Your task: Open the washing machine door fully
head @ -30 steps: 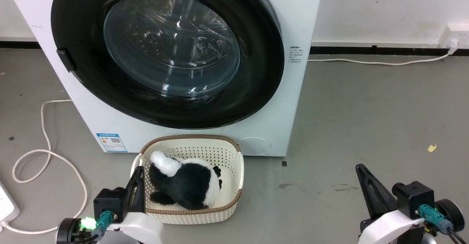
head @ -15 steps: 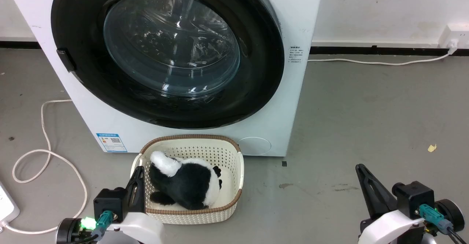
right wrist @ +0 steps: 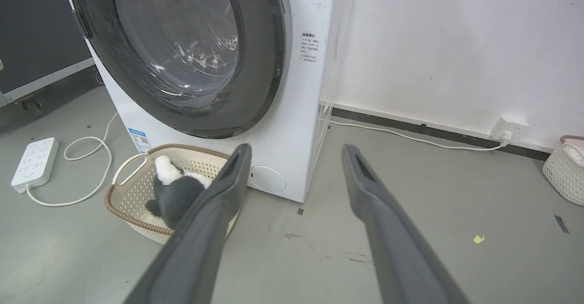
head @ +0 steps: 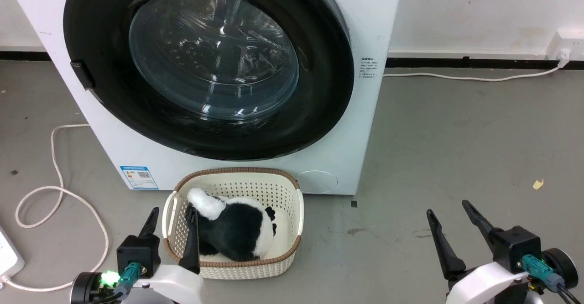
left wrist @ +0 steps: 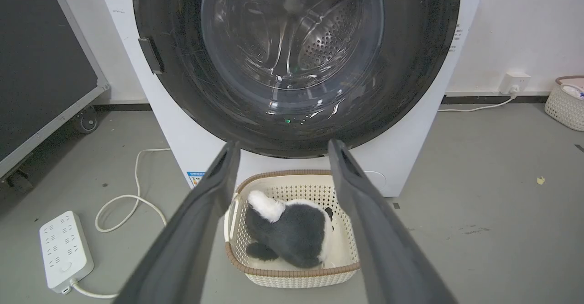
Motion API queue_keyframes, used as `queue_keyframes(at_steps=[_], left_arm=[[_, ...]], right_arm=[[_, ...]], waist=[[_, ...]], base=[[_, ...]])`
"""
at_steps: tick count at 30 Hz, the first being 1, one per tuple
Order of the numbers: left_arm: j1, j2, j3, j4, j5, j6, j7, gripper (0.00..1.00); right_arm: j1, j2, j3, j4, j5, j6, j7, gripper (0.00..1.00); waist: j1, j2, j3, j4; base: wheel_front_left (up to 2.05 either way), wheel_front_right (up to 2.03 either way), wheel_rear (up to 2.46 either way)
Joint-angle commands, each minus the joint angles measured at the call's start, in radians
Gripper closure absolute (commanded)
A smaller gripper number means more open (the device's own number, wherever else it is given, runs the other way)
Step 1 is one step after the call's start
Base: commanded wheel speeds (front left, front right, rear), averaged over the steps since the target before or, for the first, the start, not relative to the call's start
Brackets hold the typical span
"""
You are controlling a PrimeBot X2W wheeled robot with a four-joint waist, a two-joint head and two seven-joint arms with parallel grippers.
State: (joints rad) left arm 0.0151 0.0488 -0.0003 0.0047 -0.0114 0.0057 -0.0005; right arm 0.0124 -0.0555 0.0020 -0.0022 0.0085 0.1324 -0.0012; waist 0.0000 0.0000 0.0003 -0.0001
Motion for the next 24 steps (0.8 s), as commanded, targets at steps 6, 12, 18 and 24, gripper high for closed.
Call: queue_keyframes(at_steps=[6,12,18,24], left_arm=[[-0.001,0.000,-0.013,0.002,-0.012,0.007,-0.019,0.00],[-0.008,0.000,-0.024,0.000,-0.020,0.014,-0.032,0.00],[-0.020,0.000,-0.041,-0.006,-0.030,0.025,-0.044,0.00],[-0.038,0.000,-0.057,-0.013,-0.040,0.037,-0.057,0.00]], right_arm=[[0.002,0.000,-0.005,-0.002,0.012,0.000,-0.019,0.00],[-0.002,-0.008,-0.003,-0.014,0.011,0.000,-0.031,0.00],[-0.019,-0.029,-0.006,-0.026,0.019,0.000,-0.044,0.00],[-0.053,-0.063,-0.008,-0.033,0.033,0.000,-0.057,0.00]], waist=[[0.0000,0.0000,0.006,0.002],[0.0000,0.0000,0.021,0.007],[0.0000,0.0000,0.046,0.017],[0.0000,0.0000,0.079,0.032]], base=[[0.00,0.00,0.00],[0.00,0.00,0.00],[0.00,0.00,0.00],[0.00,0.00,0.00]])
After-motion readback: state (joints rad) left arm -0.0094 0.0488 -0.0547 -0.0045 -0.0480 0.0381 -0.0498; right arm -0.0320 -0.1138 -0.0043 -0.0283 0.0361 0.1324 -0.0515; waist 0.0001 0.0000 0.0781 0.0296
